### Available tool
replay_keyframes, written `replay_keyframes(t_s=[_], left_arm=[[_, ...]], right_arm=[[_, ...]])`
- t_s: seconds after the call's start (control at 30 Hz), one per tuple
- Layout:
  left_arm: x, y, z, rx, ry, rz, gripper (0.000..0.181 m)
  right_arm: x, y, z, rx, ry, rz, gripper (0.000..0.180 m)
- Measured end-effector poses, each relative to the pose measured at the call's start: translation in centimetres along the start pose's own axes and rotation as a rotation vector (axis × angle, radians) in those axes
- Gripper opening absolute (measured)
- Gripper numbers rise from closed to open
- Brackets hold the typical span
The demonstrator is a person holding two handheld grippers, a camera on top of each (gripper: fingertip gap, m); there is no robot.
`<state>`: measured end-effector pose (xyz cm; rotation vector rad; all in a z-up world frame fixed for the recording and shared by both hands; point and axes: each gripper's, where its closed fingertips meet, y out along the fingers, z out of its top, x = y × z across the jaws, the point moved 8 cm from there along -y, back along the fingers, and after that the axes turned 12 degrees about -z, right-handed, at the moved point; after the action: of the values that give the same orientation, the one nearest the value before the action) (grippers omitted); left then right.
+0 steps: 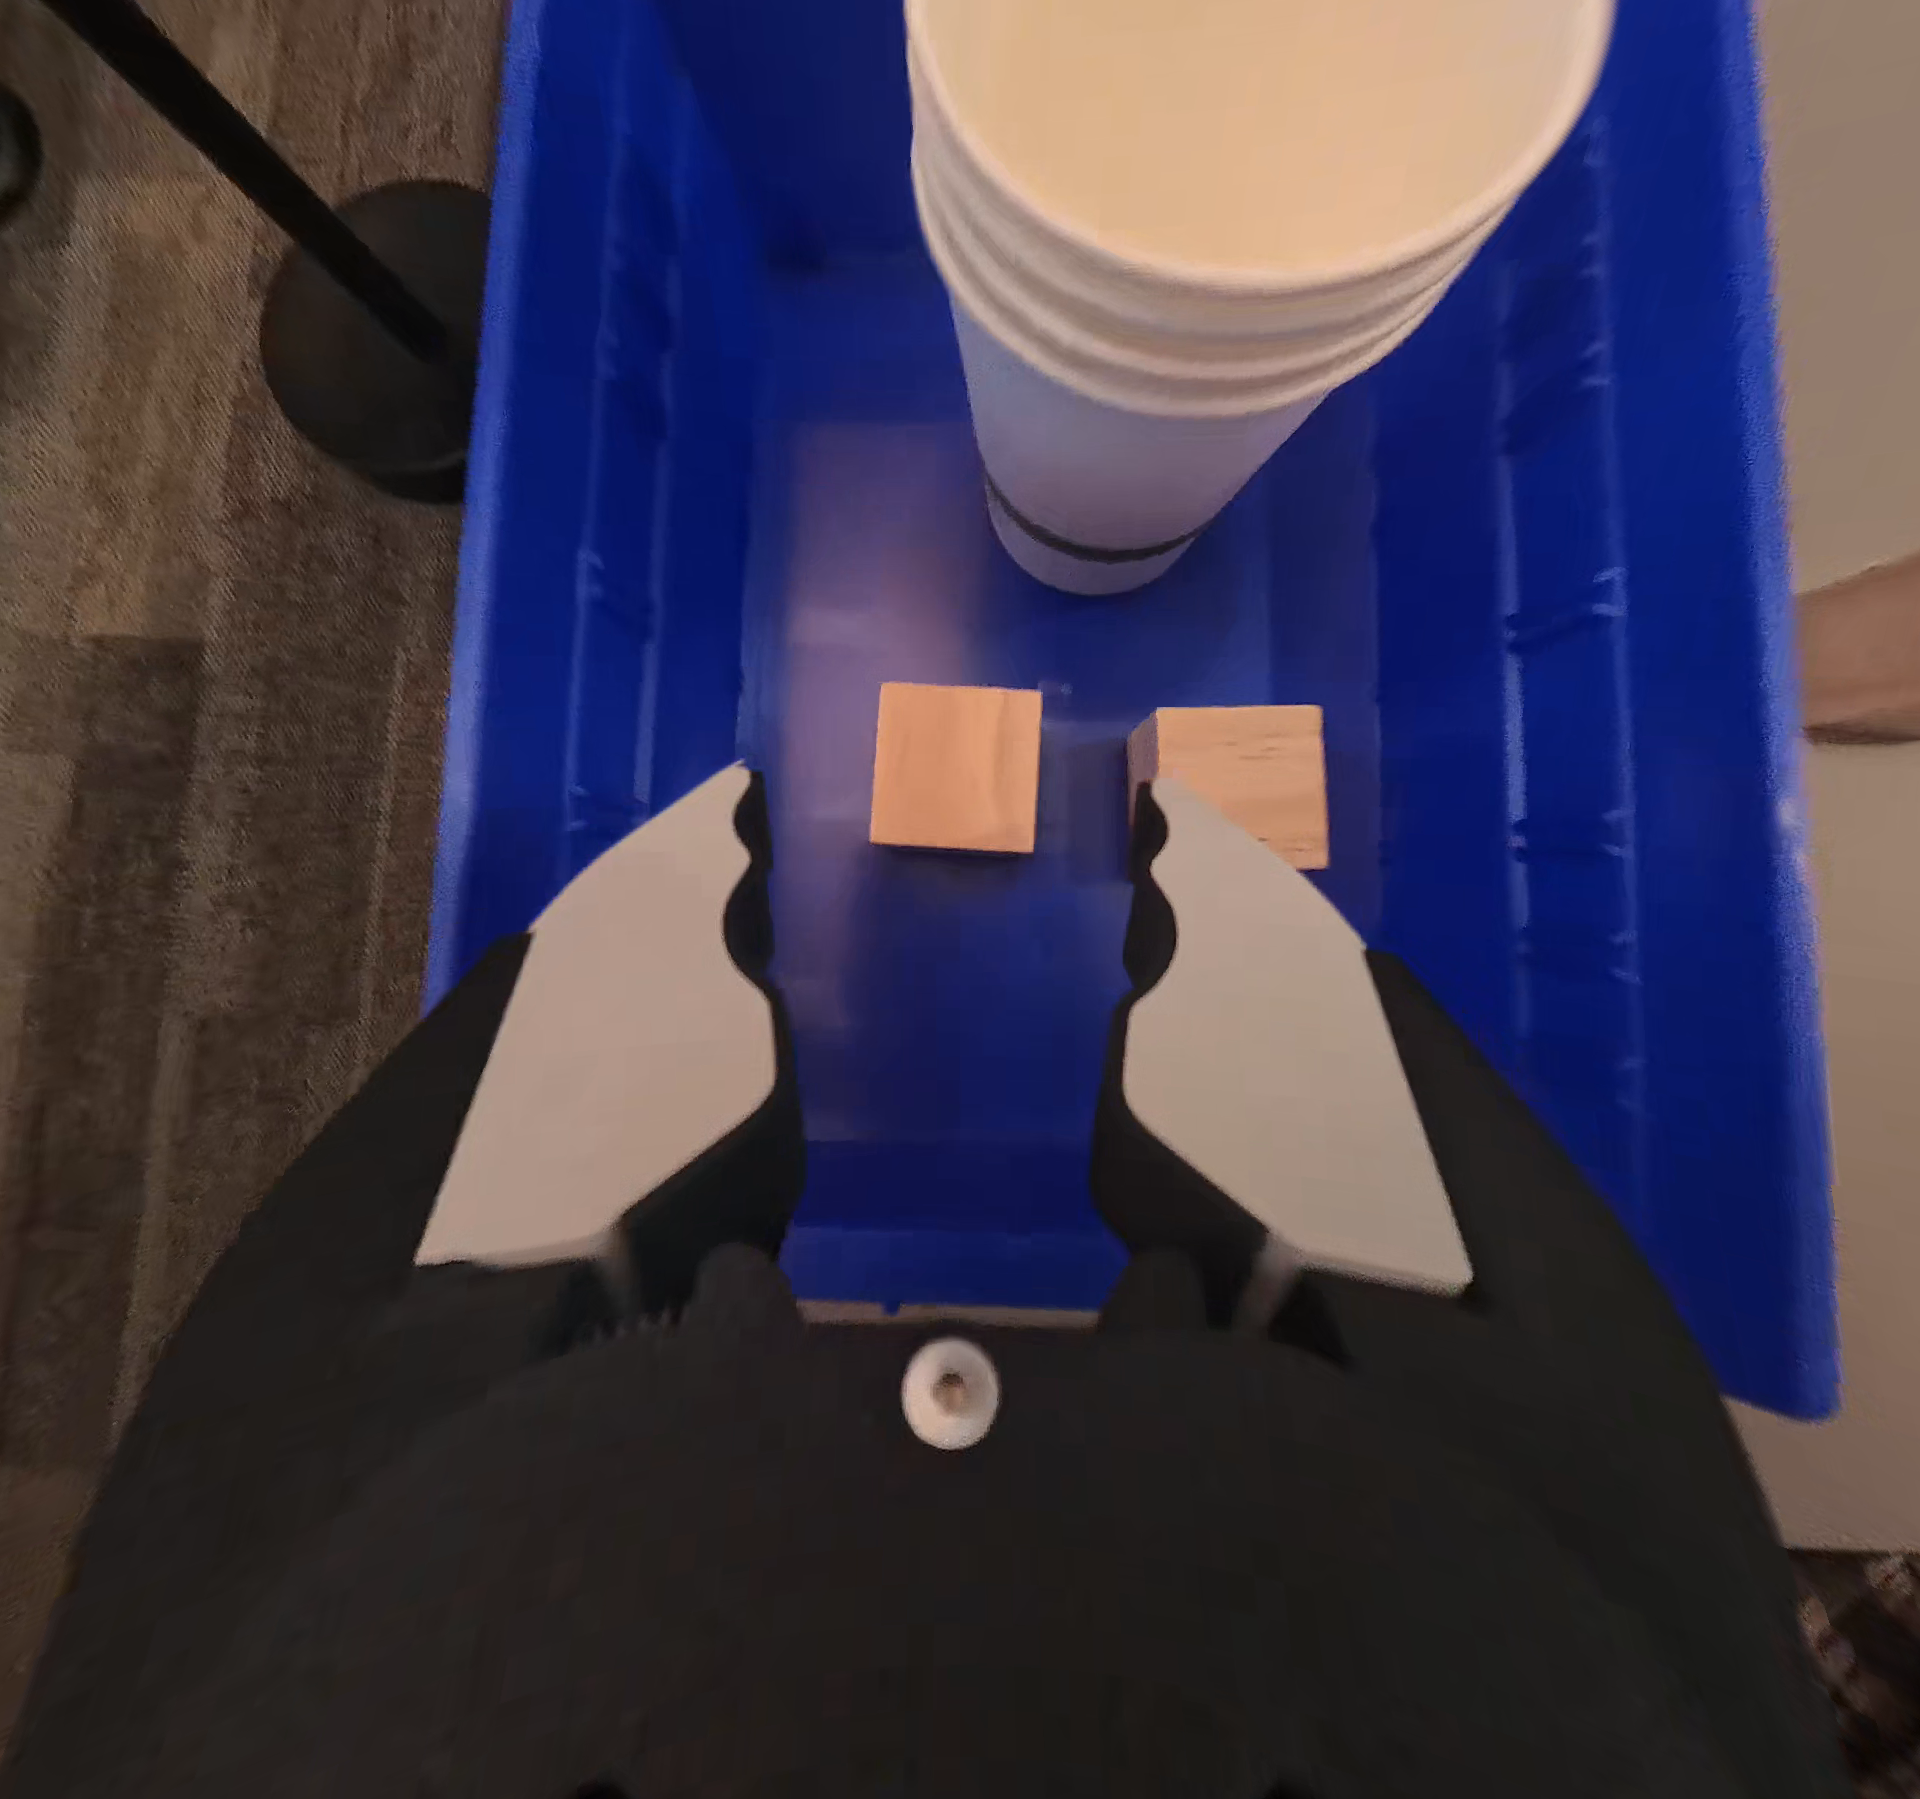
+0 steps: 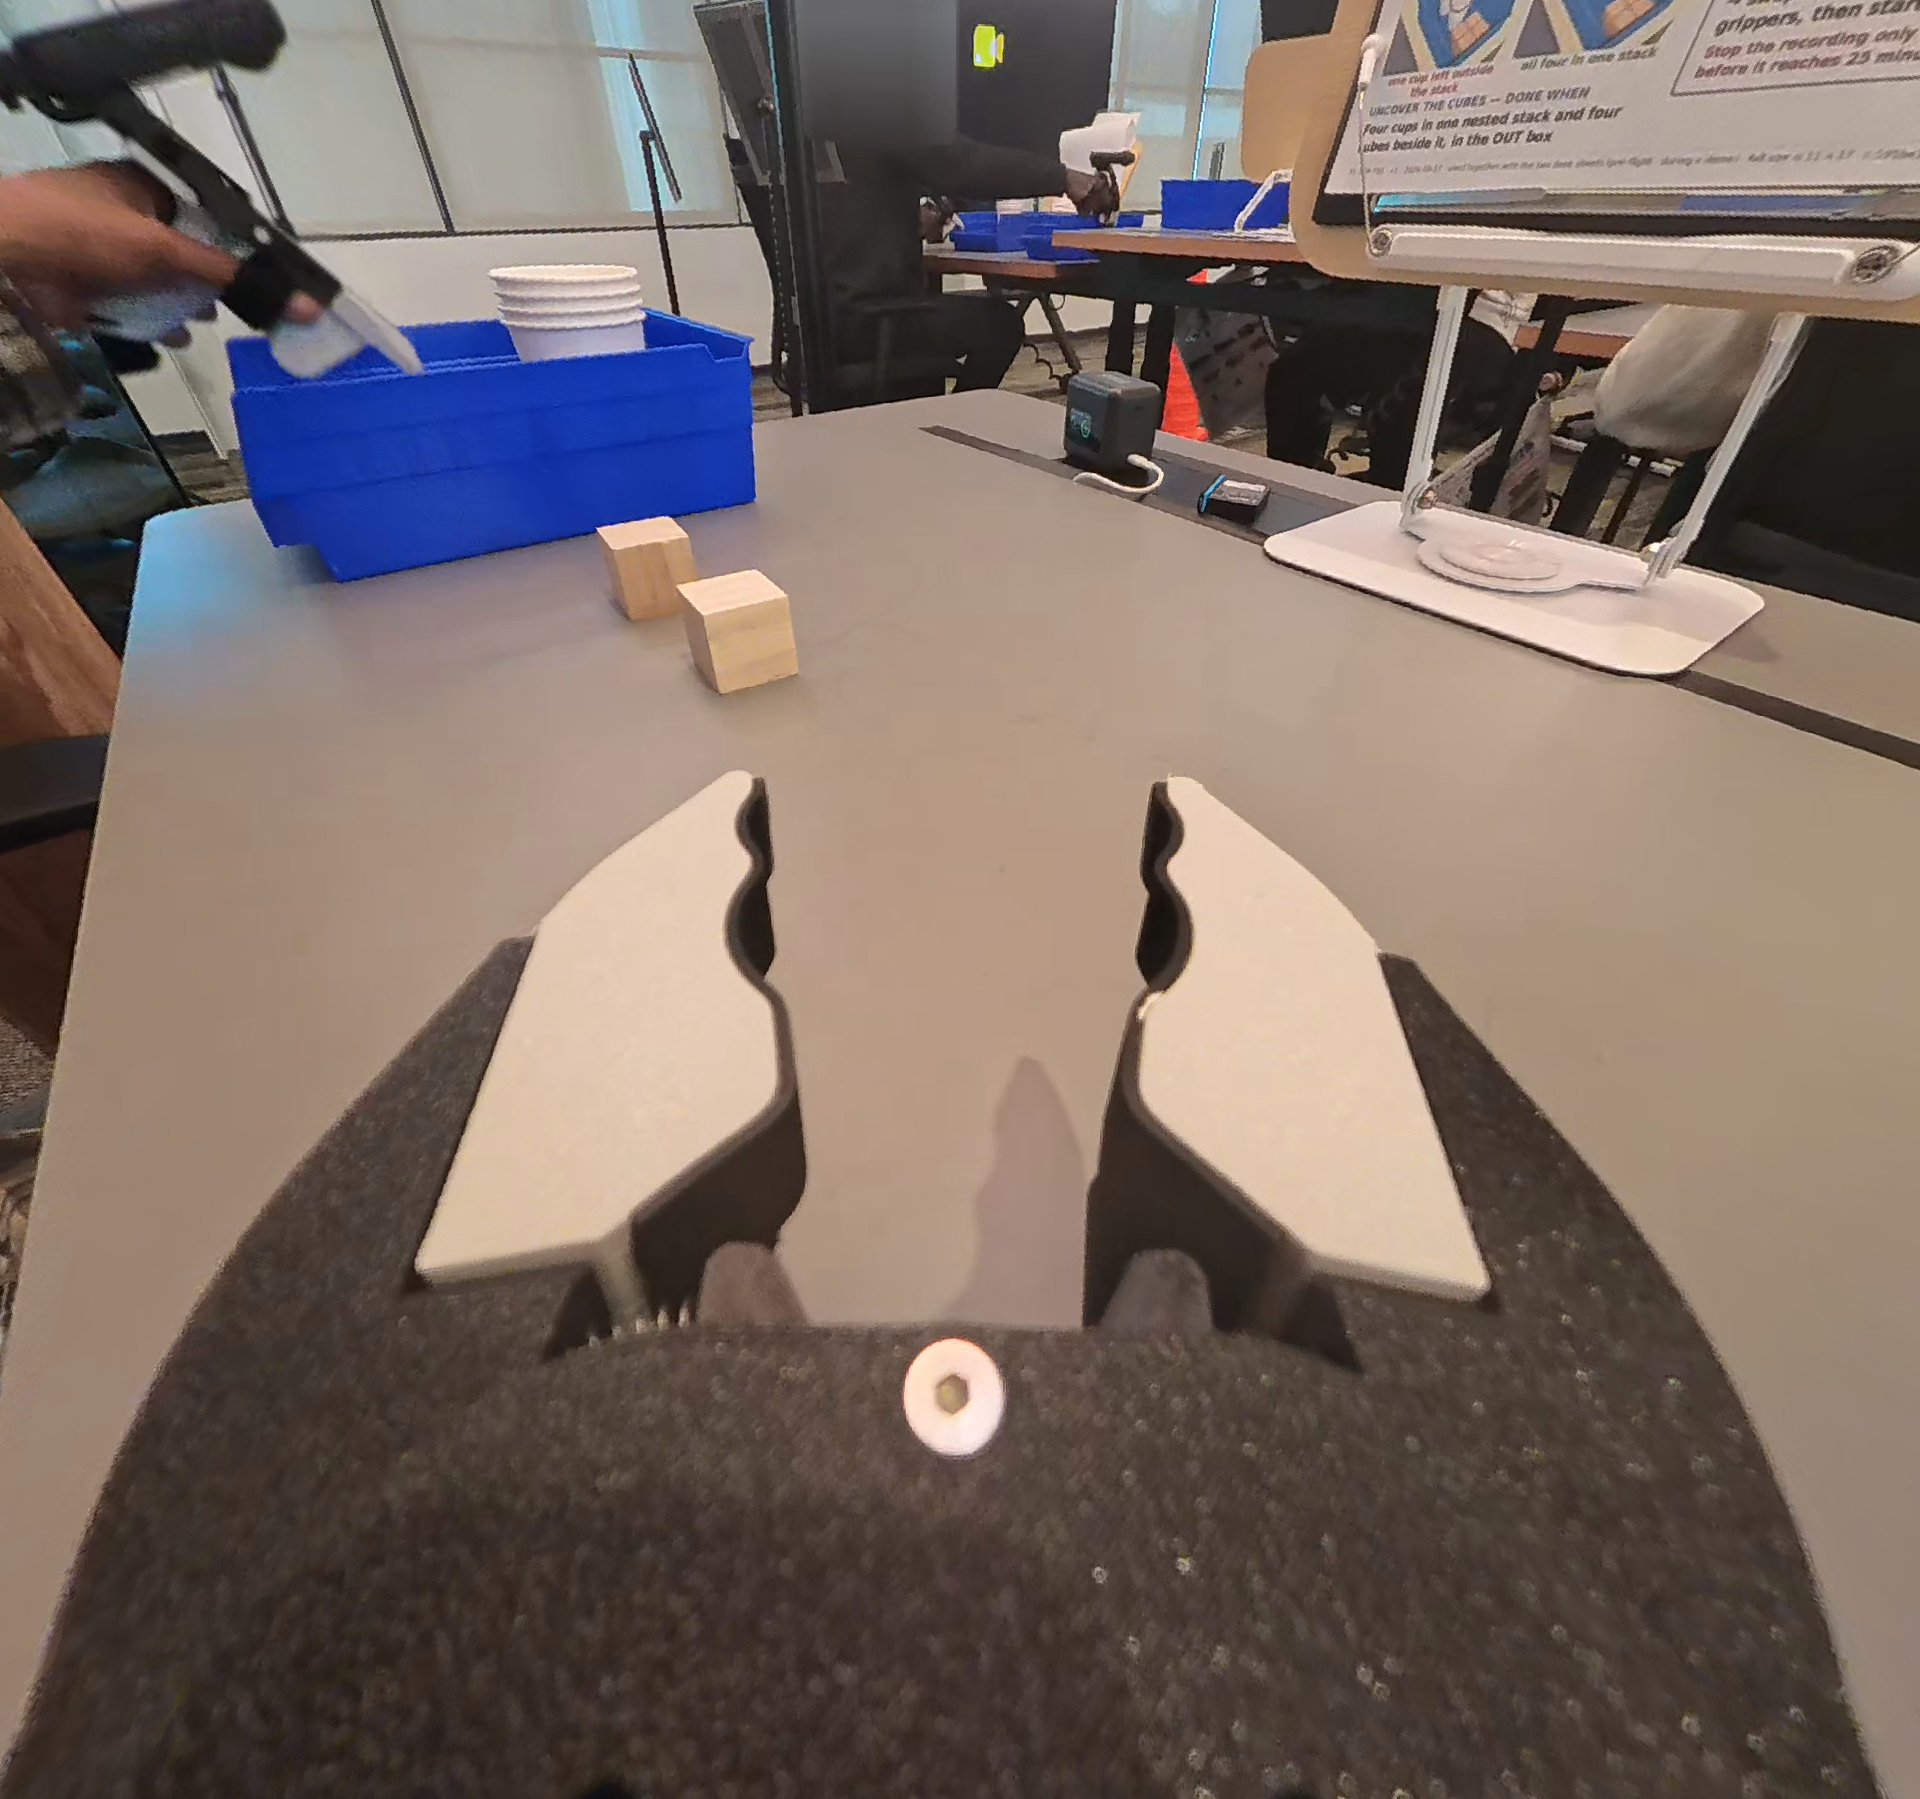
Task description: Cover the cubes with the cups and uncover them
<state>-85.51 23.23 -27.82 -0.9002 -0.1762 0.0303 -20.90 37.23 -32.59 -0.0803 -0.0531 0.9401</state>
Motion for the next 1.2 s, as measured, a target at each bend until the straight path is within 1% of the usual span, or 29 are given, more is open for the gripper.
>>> replay_keyframes(t_s=[0.2,0.47,0.57,0.6,0.73,0.8,0.87,0.93,1.03,1.1,1.2], left_arm=[[-0.5,2.7,-0.9,-0.077,-0.042,0.005,0.065],[-0.7,4.7,-1.0,-0.183,-0.04,0.023,0.058],[-0.8,5.4,-1.3,-0.224,-0.033,0.016,0.05],[-0.9,5.5,-1.3,-0.236,-0.021,0.025,0.044],[-1.4,5.2,-1.0,-0.244,-0.001,0.005,0.043],[-1.3,3.9,-0.3,-0.23,0.026,-0.001,0.043],[-0.8,1.7,1.1,-0.186,0.077,0.011,0.043],[0.9,-1.1,3.3,-0.12,0.157,0.013,0.043],[6.6,-4.3,7.2,-0.033,0.361,-0.045,0.043],[12.0,-4.6,9.4,-0.031,0.527,-0.11,0.043],[21.1,-1.9,11.0,-0.09,0.793,-0.233,0.043]], right_arm=[[0.1,-0.1,0.0,0.006,0.009,0.001,0.068],[0.0,0.0,0.0,0.005,0.007,0.006,0.068],[0.0,0.0,0.0,0.006,0.007,0.005,0.068],[0.0,0.0,0.0,0.005,0.007,0.006,0.068],[0.0,-0.1,0.0,0.007,0.009,0.005,0.068],[0.1,-0.1,0.1,0.01,0.015,0.004,0.068],[0.1,-0.1,0.1,0.012,0.019,0.004,0.068],[0.1,-0.1,0.1,0.01,0.017,0.006,0.068],[0.0,0.0,0.0,0.005,0.012,0.008,0.068],[0.0,-0.1,0.1,0.009,0.012,0.008,0.068],[0.0,-0.1,0.1,0.012,0.012,0.008,0.068]])
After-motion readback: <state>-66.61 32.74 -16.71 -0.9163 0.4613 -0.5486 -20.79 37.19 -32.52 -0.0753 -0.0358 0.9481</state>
